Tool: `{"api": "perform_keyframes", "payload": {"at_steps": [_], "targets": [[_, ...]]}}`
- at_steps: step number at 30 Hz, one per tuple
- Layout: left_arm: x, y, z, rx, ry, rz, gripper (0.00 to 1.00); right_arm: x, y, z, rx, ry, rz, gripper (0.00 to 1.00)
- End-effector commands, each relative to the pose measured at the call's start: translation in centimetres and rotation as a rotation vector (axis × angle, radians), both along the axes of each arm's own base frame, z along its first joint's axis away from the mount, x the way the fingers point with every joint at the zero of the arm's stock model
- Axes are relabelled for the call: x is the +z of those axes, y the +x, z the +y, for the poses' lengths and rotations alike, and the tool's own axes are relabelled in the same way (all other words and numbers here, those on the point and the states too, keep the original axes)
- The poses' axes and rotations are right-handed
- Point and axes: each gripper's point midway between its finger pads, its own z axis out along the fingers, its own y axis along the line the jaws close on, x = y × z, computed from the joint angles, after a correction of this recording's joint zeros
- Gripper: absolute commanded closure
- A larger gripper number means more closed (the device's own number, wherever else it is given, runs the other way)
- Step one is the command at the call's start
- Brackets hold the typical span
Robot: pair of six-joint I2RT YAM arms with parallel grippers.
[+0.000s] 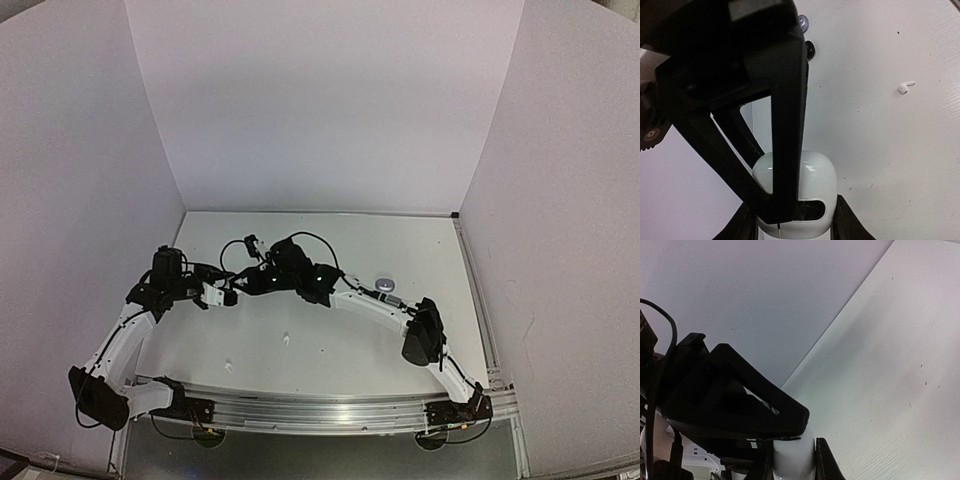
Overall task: Insert the wireless bluetooth earbuds into the charging case
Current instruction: Pass from the left arm to the right, then pass from the right arm to the left
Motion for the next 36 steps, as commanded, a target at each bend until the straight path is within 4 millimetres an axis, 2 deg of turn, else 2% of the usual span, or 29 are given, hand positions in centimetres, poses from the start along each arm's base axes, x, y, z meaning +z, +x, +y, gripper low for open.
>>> {"api": "perform_keyframes", "payload": {"at_steps": [1, 3, 4, 5, 6, 7, 8, 10, 12, 17, 18, 20, 22, 24, 26, 29, 36], "targets": [[1.6, -0.7, -0.6, -0.041, -0.034, -0.04, 0.84, 0.5, 0.0, 0.2, -0.007, 0.008, -0.024, 1.0], [1.9, -0.6, -0.7, -0.033, -0.047, -0.039, 0.79, 0.9, -0.2, 0.0, -0.002, 0.008, -0.036, 1.0], [2.2, -0.5, -0.7, -0.023, -0.061, -0.034, 0.66, 1.3, -0.3, -0.3, 0.0, 0.01, -0.045, 1.0], [2.6, -0.4, -0.8, -0.01, -0.079, -0.027, 0.47, 1.8, -0.4, -0.5, 0.004, 0.011, -0.06, 1.0], [2.8, -0.3, -0.8, 0.003, -0.097, -0.013, 0.18, 2.3, -0.6, -0.7, 0.011, 0.016, -0.074, 1.0], [3.2, -0.3, -0.9, 0.017, -0.121, 0.007, 0.07, 2.9, -0.8, -0.9, 0.02, 0.019, -0.093, 1.0], [3.5, -0.3, -0.9, 0.037, -0.151, 0.041, 0.01, 3.6, -1.0, -1.2, 0.029, 0.023, -0.113, 1.0], [4.1, -0.7, -1.0, 0.086, -0.222, 0.151, 0.0, 5.2, -1.6, -2.1, 0.048, 0.032, -0.16, 1.0], [4.6, -1.8, -1.1, 0.125, -0.275, 0.283, 0.0, 7.9, -2.7, -3.5, 0.079, 0.053, -0.237, 1.0], [6.4, -7.8, -2.5, 0.009, -0.428, 0.629, 0.0, 12.3, -7.1, -6.8, 0.252, 0.114, -0.445, 1.0], [7.1, -9.2, -2.8, -0.049, -0.456, 0.684, 0.0, 12.4, -7.7, -7.1, 0.281, 0.12, -0.473, 1.0], [8.0, -10.7, -3.2, -0.115, -0.5, 0.773, 0.0, 13.1, -8.9, -7.7, 0.333, 0.141, -0.523, 1.0], [9.1, -11.1, -3.6, -0.137, -0.547, 0.867, 0.03, 13.5, -10.0, -7.8, 0.372, 0.153, -0.583, 1.0], [10.1, -11.2, -3.9, -0.169, -0.58, 0.918, 0.12, 13.7, -10.8, -7.6, 0.392, 0.159, -0.668, 1.0], [10.9, -11.5, -4.0, -0.208, -0.599, 0.946, 0.24, 14.0, -11.7, -7.2, 0.409, 0.17, -0.74, 1.0], [11.7, -11.8, -4.2, -0.242, -0.616, 0.948, 0.4, 14.8, -12.0, -6.9, 0.404, 0.198, -0.787, 1.0], [11.9, -12.6, -4.2, -0.282, -0.608, 0.928, 0.5, 14.5, -11.9, -5.9, 0.377, 0.189, -0.81, 1.0]]}}
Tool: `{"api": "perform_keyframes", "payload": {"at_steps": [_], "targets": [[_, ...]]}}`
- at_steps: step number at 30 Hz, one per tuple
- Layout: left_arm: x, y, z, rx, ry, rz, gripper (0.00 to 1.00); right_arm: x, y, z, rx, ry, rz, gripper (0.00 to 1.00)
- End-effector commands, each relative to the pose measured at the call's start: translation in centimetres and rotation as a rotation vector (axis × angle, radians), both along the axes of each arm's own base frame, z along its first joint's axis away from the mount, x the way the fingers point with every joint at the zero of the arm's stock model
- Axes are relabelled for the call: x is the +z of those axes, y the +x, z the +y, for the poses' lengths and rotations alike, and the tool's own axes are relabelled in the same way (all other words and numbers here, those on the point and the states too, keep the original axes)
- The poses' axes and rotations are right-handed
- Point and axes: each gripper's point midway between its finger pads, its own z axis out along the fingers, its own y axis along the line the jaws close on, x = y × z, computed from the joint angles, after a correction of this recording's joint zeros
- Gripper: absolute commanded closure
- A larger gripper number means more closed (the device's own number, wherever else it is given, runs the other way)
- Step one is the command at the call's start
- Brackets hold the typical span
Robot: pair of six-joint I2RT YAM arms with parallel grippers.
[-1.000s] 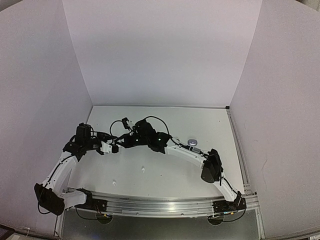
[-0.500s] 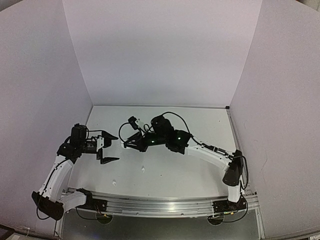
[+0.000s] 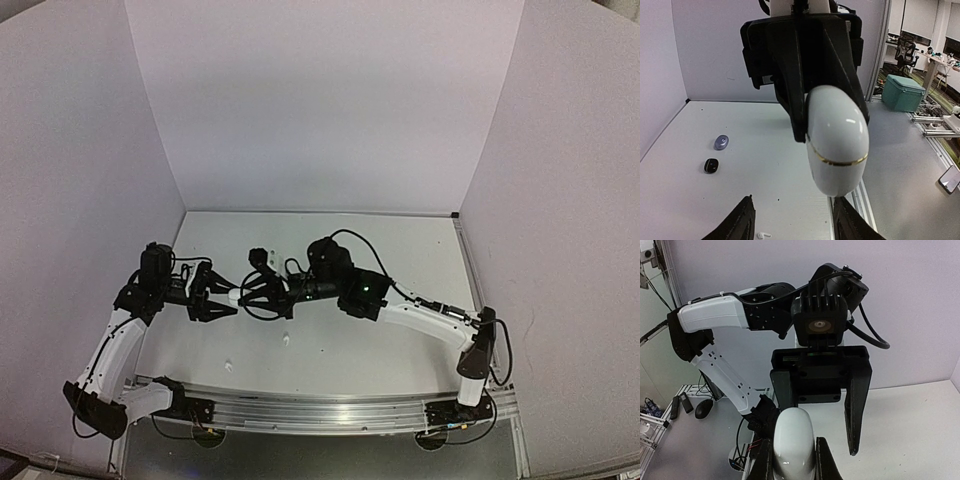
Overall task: Insert the wireless bluetooth earbuds into the charging case
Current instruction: Pass from the right arm to the left
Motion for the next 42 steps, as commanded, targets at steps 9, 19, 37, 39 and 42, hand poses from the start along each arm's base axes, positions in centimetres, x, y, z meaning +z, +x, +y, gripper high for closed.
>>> {"api": "perform_keyframes", "payload": {"at_steps": [9, 19, 37, 39, 42], "targets": [[2.1, -1.6, -0.1, -0.072, -0.053, -0.033, 0.6, 0.0, 1.0, 1.5, -0.064, 0.033, -0.059, 1.0], [2.1, -1.6, -0.1, -0.071, -0.053, -0.032, 0.8, -0.3, 1.0, 1.8, -0.062, 0.031, -0.053, 1.0], [2.4, -1.0, -0.3, -0.044, -0.064, 0.025, 0.72, 1.1, 1.2, 1.8, -0.069, 0.136, -0.076, 1.0], [2.4, -1.0, -0.3, -0.044, -0.065, 0.023, 0.73, 1.1, 1.2, 1.8, -0.071, 0.139, -0.077, 1.0], [2.3, -0.9, -0.3, -0.045, -0.065, 0.022, 0.74, 1.2, 1.3, 1.7, -0.078, 0.143, -0.079, 1.0]]}}
